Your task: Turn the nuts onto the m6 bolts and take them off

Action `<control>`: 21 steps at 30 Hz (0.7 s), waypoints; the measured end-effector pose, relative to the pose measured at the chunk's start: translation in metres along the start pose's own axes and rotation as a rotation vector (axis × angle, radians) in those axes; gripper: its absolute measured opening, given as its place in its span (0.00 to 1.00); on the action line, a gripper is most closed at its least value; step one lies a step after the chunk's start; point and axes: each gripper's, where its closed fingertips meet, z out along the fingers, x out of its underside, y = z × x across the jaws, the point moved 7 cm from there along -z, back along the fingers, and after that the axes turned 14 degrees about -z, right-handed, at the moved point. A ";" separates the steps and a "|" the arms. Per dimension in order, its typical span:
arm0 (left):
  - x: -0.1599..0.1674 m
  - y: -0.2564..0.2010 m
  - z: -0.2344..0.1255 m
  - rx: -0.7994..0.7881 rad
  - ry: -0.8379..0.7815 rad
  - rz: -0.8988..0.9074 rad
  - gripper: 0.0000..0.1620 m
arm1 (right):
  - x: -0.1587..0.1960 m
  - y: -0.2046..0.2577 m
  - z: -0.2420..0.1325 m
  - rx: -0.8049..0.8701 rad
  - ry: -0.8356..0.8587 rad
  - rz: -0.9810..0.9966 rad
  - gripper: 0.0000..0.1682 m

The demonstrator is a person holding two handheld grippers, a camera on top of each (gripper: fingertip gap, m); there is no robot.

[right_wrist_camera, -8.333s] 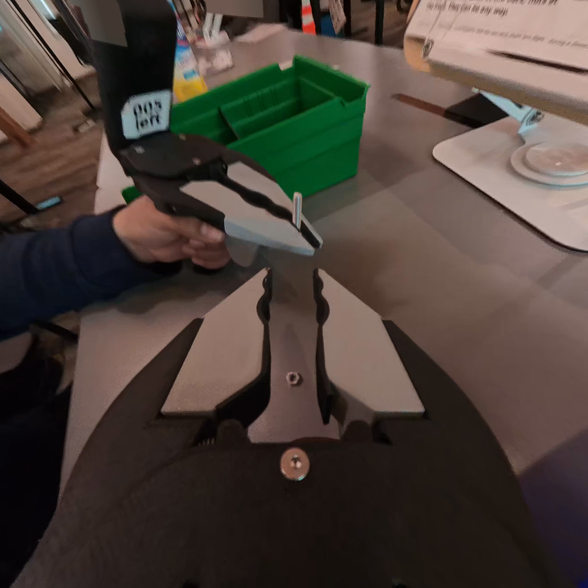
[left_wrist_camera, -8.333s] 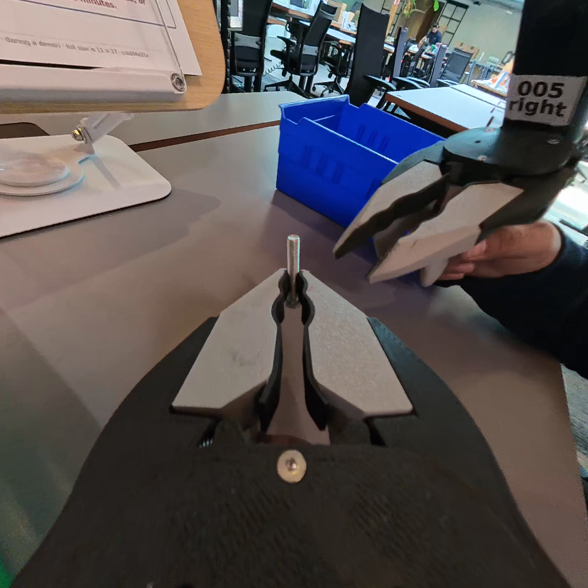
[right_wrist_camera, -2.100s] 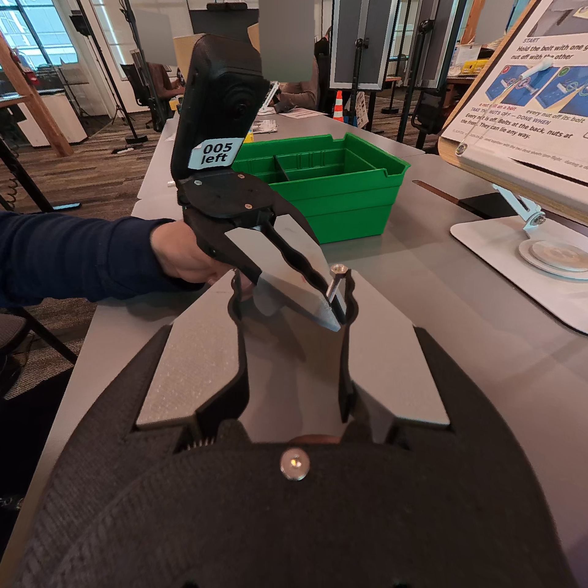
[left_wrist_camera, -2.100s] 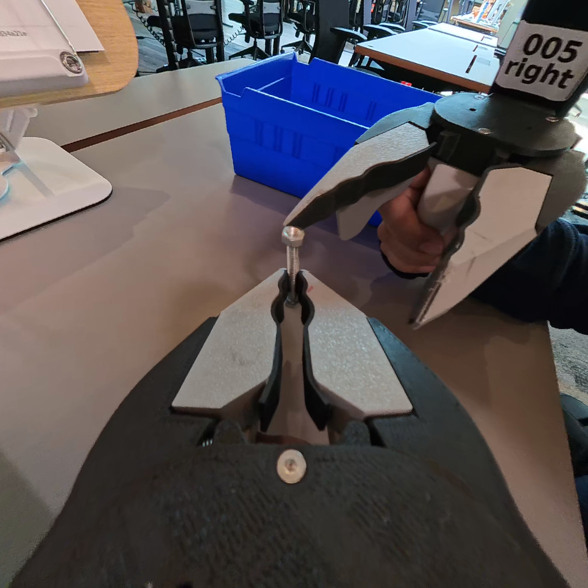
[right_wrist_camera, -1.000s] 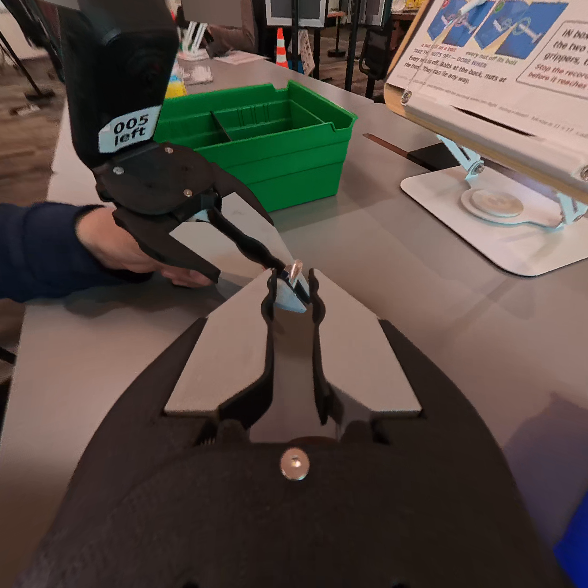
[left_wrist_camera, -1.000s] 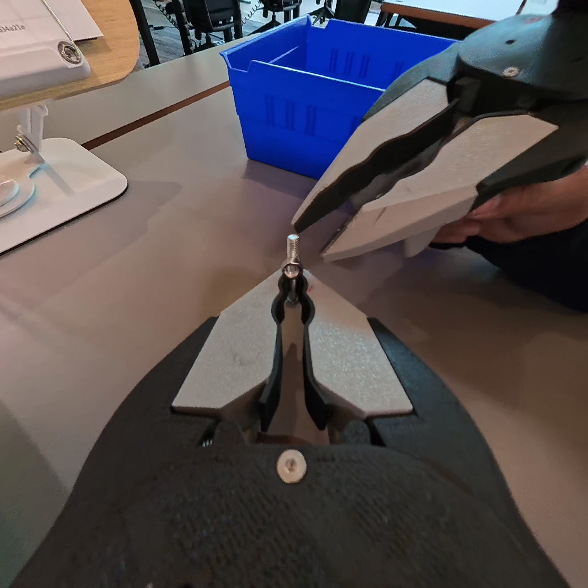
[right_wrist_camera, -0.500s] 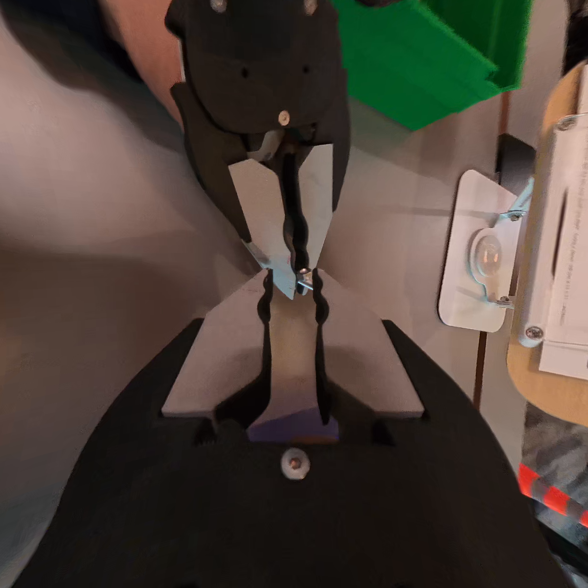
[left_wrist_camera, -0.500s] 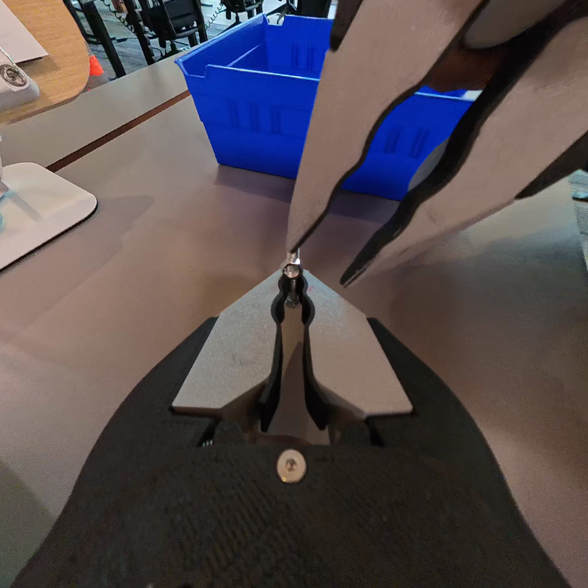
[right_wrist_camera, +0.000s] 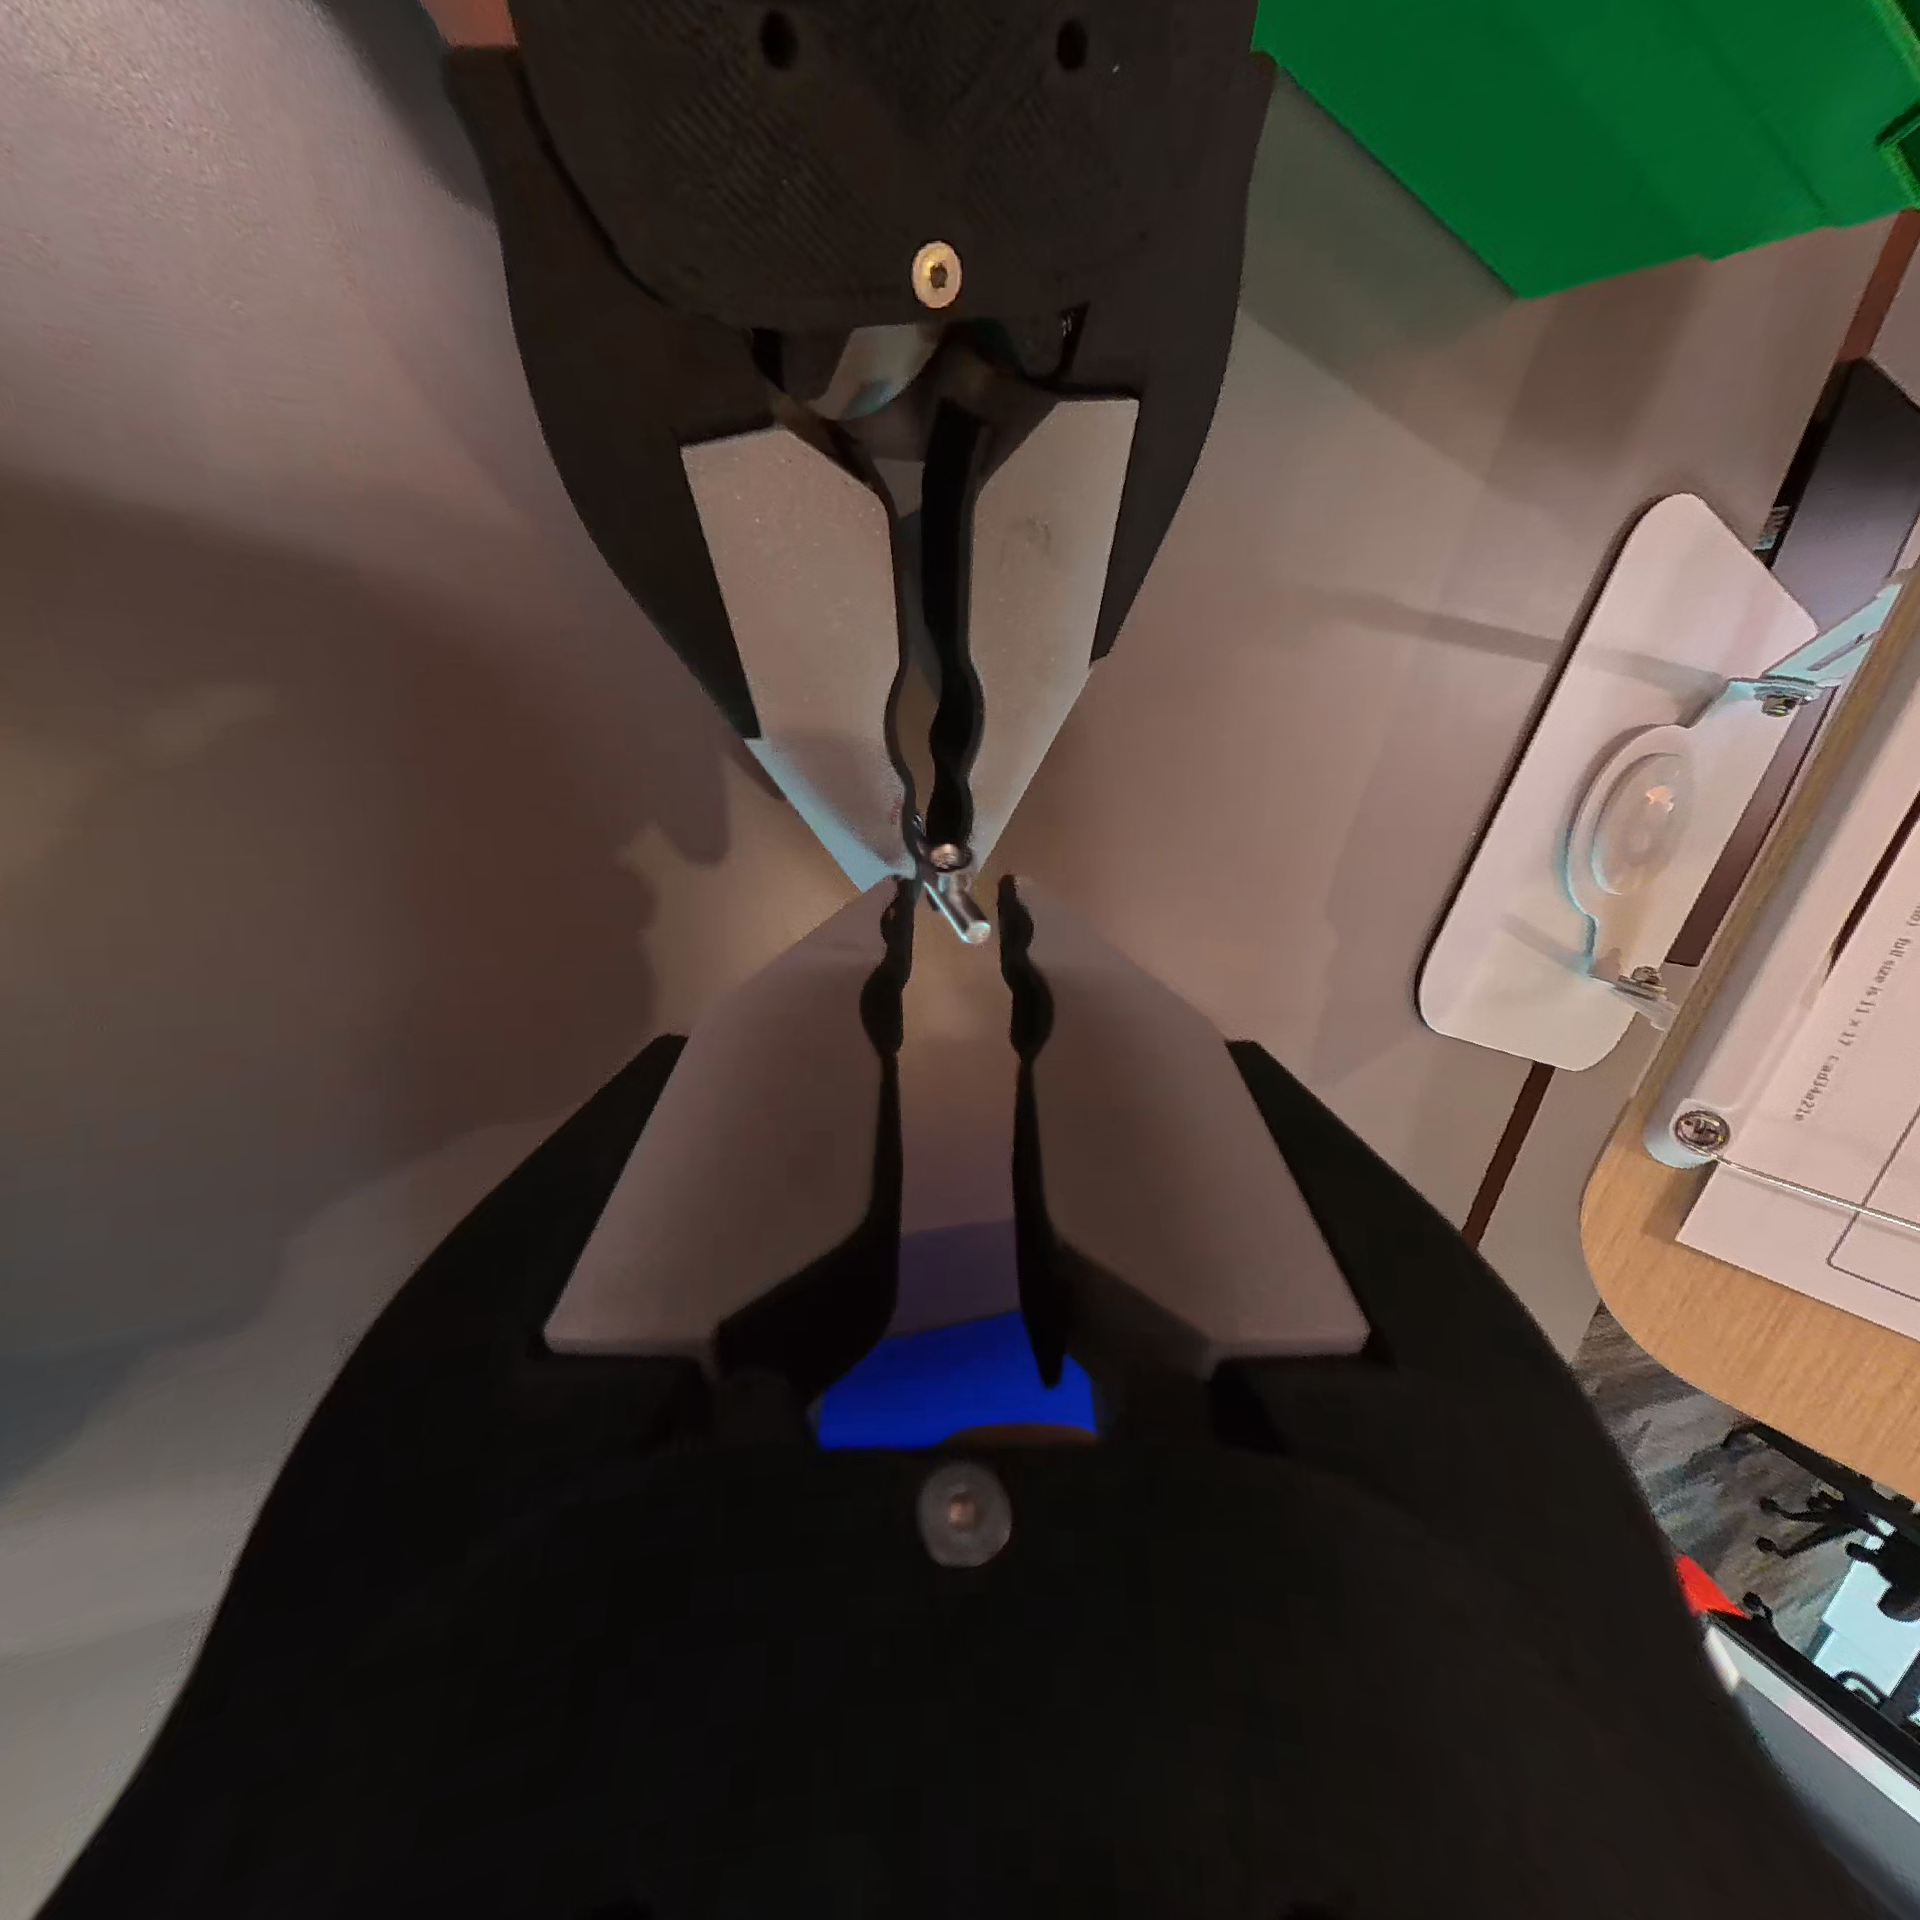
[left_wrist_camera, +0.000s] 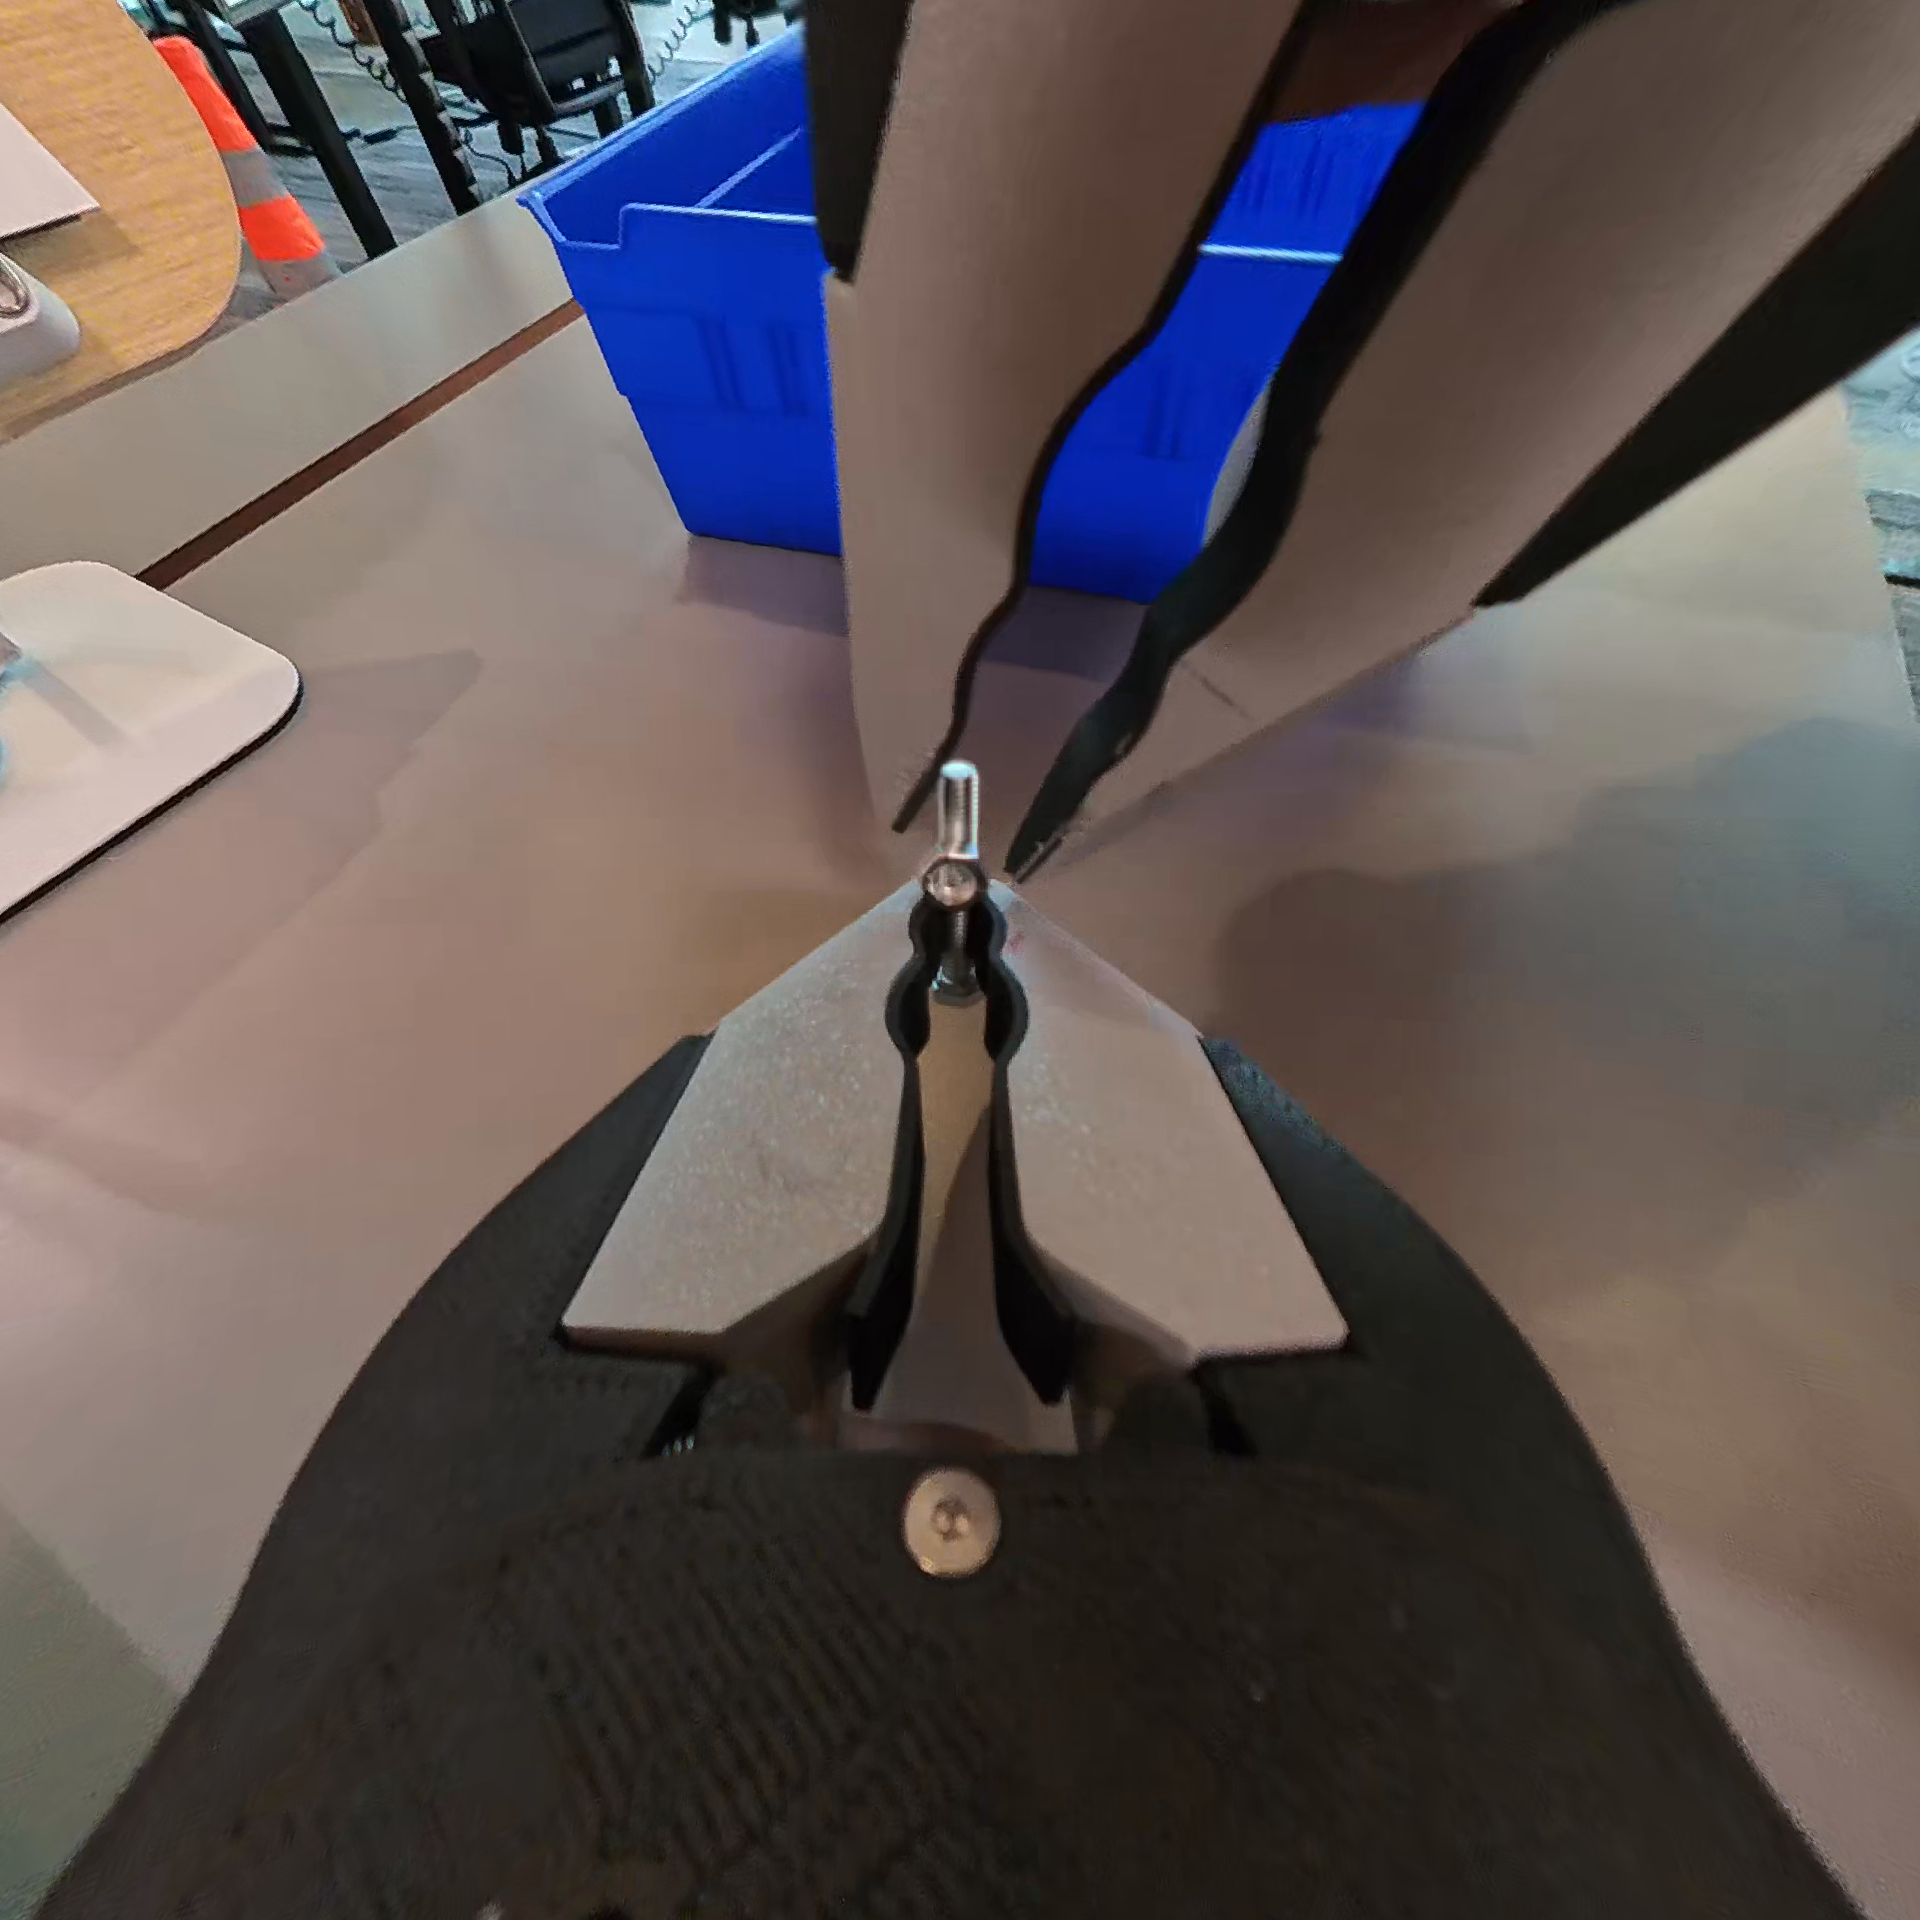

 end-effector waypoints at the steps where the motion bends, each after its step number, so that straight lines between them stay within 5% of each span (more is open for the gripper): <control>1: 0.000 0.000 0.000 -0.002 0.002 0.006 0.01 | 0.001 -0.001 0.000 -0.013 0.005 -0.003 0.09; 21: 0.002 -0.005 0.003 -0.020 0.025 0.074 0.02 | 0.004 -0.004 0.007 -0.186 -0.101 0.010 0.05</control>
